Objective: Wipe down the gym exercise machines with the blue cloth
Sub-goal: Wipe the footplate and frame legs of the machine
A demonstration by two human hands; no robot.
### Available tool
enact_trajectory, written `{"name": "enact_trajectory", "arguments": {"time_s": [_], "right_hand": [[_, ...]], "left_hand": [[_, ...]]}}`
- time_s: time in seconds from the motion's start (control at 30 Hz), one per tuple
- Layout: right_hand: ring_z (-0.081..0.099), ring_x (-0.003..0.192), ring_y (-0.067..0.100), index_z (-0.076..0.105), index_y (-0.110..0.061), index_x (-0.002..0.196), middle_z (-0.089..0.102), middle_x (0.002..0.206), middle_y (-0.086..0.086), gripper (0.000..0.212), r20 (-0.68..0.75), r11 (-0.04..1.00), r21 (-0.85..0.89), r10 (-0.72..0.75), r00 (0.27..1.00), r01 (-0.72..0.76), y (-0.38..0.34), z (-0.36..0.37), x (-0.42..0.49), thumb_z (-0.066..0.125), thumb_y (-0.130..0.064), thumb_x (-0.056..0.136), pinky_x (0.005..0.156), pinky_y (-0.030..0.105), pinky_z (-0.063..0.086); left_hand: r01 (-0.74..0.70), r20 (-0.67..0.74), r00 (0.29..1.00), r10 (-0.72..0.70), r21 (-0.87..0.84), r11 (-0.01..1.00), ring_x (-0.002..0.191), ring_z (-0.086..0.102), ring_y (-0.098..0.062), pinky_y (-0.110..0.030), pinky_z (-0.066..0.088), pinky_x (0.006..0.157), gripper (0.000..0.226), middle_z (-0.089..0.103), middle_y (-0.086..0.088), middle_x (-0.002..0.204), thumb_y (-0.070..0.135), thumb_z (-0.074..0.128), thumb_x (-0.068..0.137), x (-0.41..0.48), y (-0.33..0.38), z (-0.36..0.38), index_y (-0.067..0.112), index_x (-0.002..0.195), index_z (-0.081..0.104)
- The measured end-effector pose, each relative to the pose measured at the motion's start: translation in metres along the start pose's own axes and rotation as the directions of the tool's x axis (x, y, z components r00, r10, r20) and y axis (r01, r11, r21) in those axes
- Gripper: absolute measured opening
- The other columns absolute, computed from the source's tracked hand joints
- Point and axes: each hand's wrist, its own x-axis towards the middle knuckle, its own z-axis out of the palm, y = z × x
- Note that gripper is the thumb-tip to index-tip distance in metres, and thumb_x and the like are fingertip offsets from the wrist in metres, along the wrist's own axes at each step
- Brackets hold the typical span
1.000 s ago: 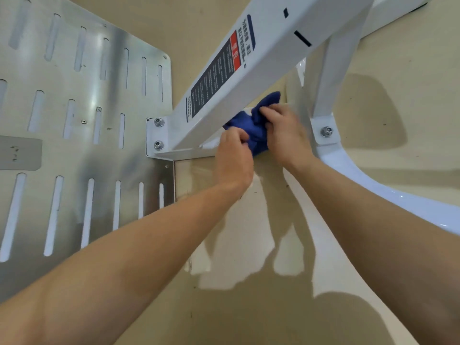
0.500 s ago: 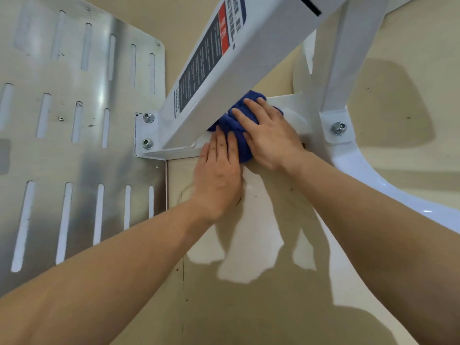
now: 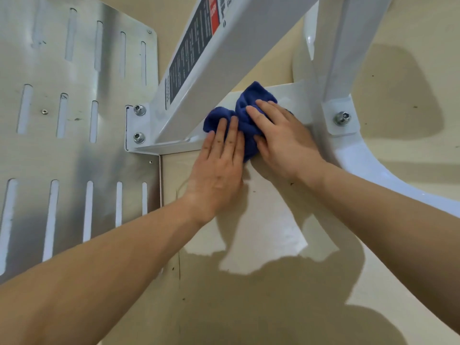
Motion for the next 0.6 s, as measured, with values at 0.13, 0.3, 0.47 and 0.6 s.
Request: {"name": "enact_trajectory", "arguments": {"time_s": [0.13,0.3,0.47,0.6], "right_hand": [[0.026,0.147,0.035,0.034,-0.020,0.153,0.030,0.159,0.014,0.057,0.035,0.998,-0.019,-0.052,0.998,0.052,0.004,0.000,-0.006,0.043,-0.025,0.097,0.119,0.041,0.021],[0.016,0.151,0.028,0.027,-0.027,0.156,0.020,0.164,0.004,0.054,0.131,0.992,-0.065,-0.100,0.986,0.109,0.008,-0.008,0.025,0.038,-0.026,0.103,0.122,0.042,0.020],[0.010,0.152,0.025,0.019,-0.027,0.157,0.014,0.165,0.004,0.052,0.100,0.993,-0.106,-0.037,0.994,0.047,0.001,-0.004,0.052,0.029,-0.030,0.107,0.122,0.037,0.016],[0.009,0.152,0.026,0.017,-0.027,0.158,0.014,0.165,0.005,0.053,0.076,0.993,-0.118,0.022,0.997,-0.013,-0.006,-0.002,0.051,0.030,-0.031,0.107,0.121,0.036,0.015]], "left_hand": [[0.035,0.069,0.997,-0.035,0.001,0.999,0.149,0.009,-0.044,-0.051,0.015,0.121,0.066,0.005,-0.029,0.160,0.030,0.029,0.101,-0.007,-0.002,0.003,-0.005,0.154,0.011],[0.142,0.119,0.984,-0.133,-0.078,0.987,0.149,0.009,-0.043,-0.052,0.015,0.120,0.075,0.009,-0.032,0.158,0.046,0.018,0.100,0.015,0.004,0.000,-0.008,0.151,0.015],[0.288,0.163,0.952,-0.258,-0.200,0.937,0.148,0.020,-0.037,-0.046,0.014,0.120,0.081,0.019,-0.024,0.159,0.050,0.011,0.092,0.049,-0.013,-0.007,-0.002,0.152,0.021],[0.329,0.153,0.941,-0.301,-0.214,0.920,0.149,0.016,-0.038,-0.047,0.013,0.123,0.078,0.016,-0.024,0.160,0.045,0.008,0.092,0.049,-0.006,-0.006,-0.002,0.152,0.022]]}}
